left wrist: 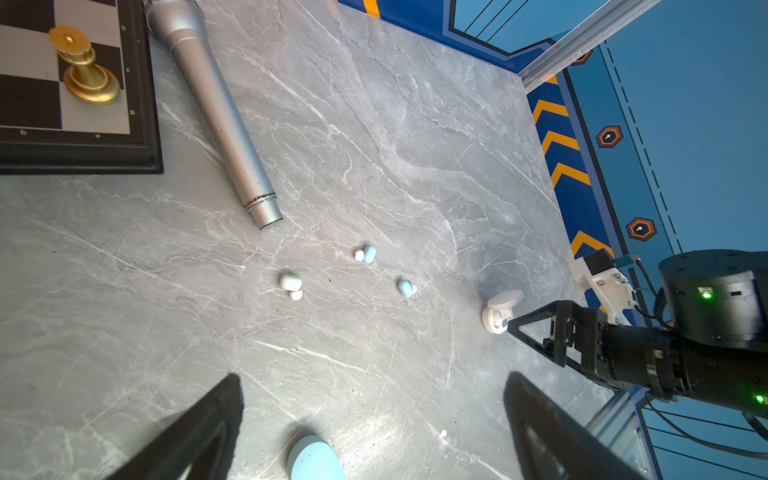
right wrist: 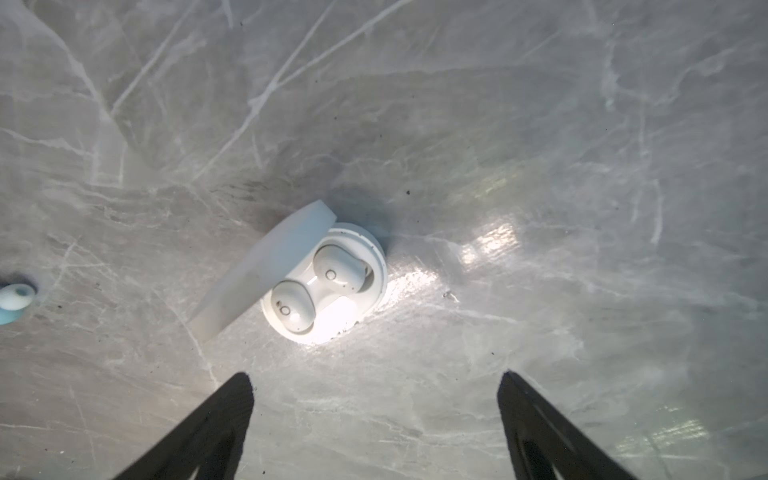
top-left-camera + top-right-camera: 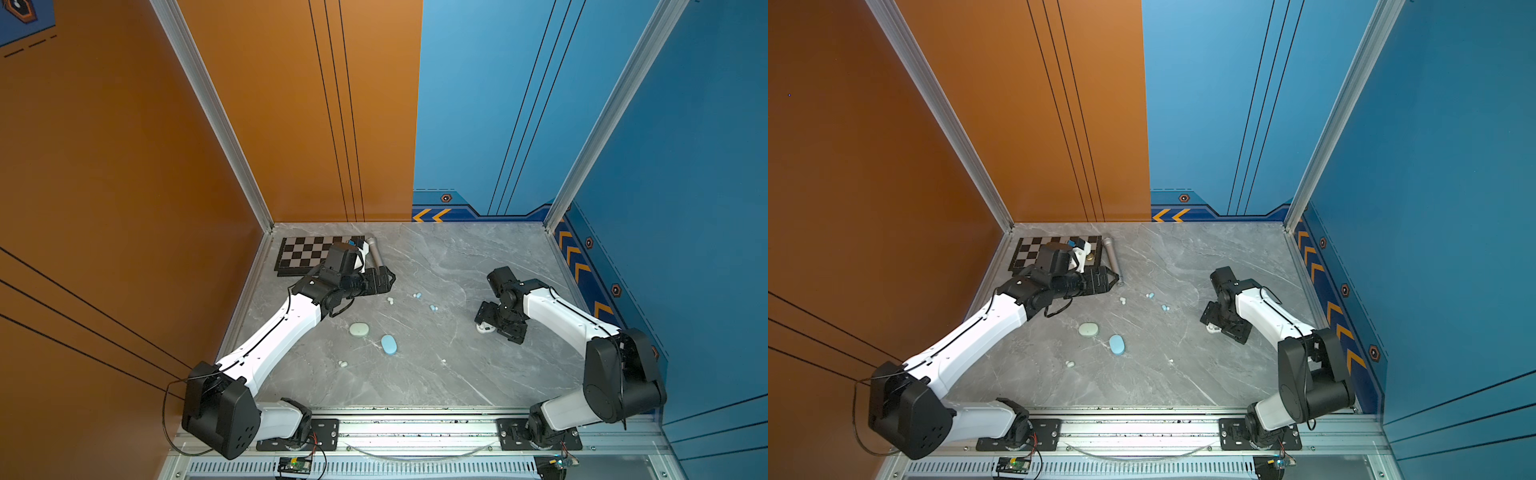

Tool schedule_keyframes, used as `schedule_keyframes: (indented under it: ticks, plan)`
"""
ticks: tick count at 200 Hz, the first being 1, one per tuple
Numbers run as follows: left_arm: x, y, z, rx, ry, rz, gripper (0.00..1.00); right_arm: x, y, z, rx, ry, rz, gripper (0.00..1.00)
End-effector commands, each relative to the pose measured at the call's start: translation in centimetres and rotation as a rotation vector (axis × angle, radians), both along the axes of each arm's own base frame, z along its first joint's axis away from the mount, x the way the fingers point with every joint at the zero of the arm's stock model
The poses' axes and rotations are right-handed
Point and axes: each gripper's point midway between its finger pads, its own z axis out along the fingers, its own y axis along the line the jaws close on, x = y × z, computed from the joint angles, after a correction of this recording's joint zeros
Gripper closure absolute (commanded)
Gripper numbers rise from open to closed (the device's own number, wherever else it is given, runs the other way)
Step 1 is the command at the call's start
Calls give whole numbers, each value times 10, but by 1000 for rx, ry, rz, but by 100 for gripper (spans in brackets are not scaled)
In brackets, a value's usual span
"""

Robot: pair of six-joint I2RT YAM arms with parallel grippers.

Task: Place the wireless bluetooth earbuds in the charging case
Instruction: 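Lower the right gripper over the open lid of the case, then press the open lid down onto the white case with the right gripper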

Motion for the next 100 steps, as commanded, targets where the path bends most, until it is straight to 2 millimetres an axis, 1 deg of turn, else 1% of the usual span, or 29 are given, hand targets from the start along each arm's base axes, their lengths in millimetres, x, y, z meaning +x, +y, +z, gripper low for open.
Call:
schedule_keyframes:
  ticks: [1,27,61,83,100]
  plan:
    - [2,-3,9,19,-26,-12,2,1,-3,8,9,-49,-35,6]
    - [2,-7,11,23,-33,-30,2,12,-4,21,55,-112,-122,5]
    - [-1,-13,14,27,-49,-58,2,29,-11,27,123,-169,-277,6]
    - [-3,-16,18,28,-62,-74,2,35,-16,20,128,-152,-326,6]
    - [-4,-17,18,29,-64,-79,2,37,-14,11,134,-117,-328,7]
